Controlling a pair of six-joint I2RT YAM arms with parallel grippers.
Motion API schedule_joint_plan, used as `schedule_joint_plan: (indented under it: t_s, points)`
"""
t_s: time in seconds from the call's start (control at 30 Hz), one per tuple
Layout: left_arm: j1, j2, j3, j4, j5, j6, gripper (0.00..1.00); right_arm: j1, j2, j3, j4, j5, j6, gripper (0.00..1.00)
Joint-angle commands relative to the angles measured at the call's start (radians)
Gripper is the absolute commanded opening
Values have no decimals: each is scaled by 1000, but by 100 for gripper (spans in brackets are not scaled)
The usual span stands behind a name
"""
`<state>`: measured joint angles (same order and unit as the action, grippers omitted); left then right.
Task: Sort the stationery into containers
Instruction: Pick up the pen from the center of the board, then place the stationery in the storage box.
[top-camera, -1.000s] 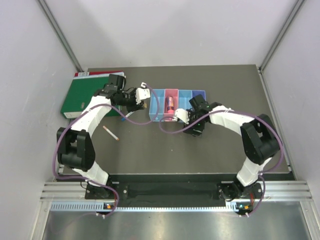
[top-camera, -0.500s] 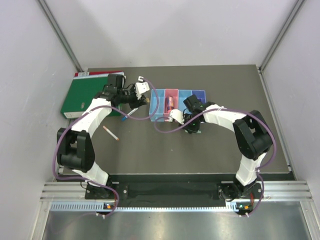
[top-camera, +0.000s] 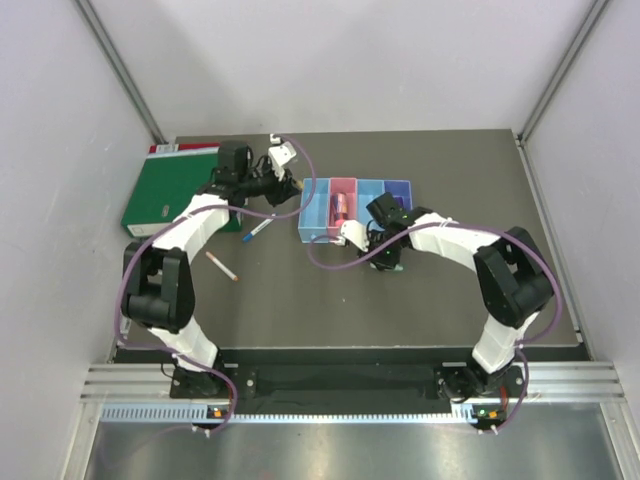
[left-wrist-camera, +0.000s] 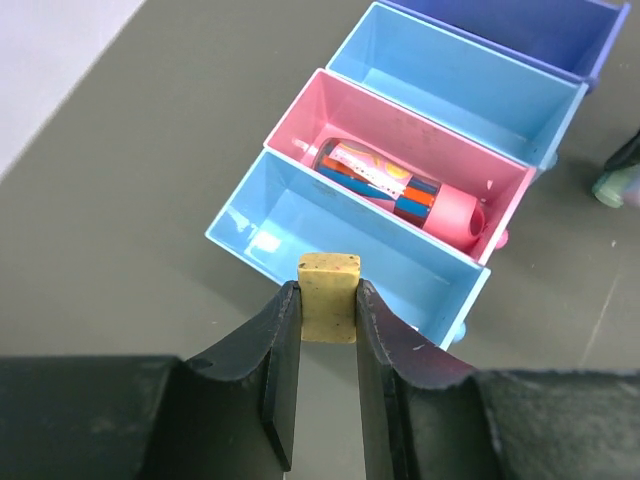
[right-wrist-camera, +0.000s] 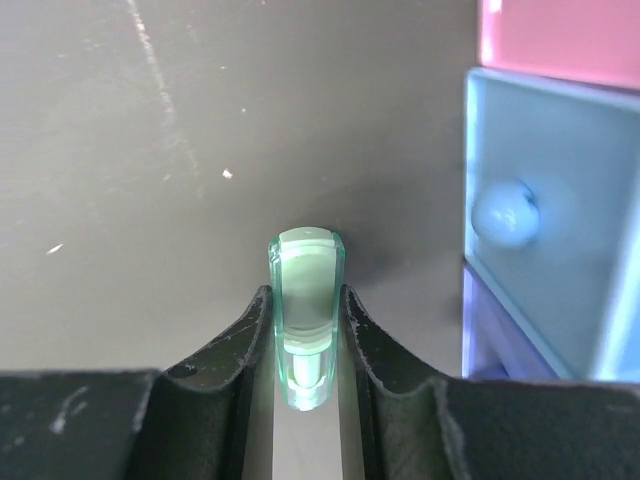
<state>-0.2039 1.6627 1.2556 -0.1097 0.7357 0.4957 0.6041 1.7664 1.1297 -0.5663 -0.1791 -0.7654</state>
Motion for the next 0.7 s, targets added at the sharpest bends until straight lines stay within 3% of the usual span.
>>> schedule_joint_plan:
  t_s: [0.0, 0.43, 0.53, 0.6, 0.67]
  points:
    - [-3, 45, 14, 100, -4, -176, 3, 14, -146, 12, 8, 15, 58, 0]
    - [-78, 152, 80, 146, -13, -353, 2, 14, -367, 56, 17, 99, 187, 0]
    - [-97, 187, 96, 140, -33, -350, 8, 14, -375, 82, 39, 125, 190, 0]
    - [-103, 213, 108, 133, -53, -344, 19, 14, -366, 117, 48, 138, 190, 0]
    - [-104, 252, 123, 127, -68, -332, 19, 14, -355, 162, 63, 150, 190, 0]
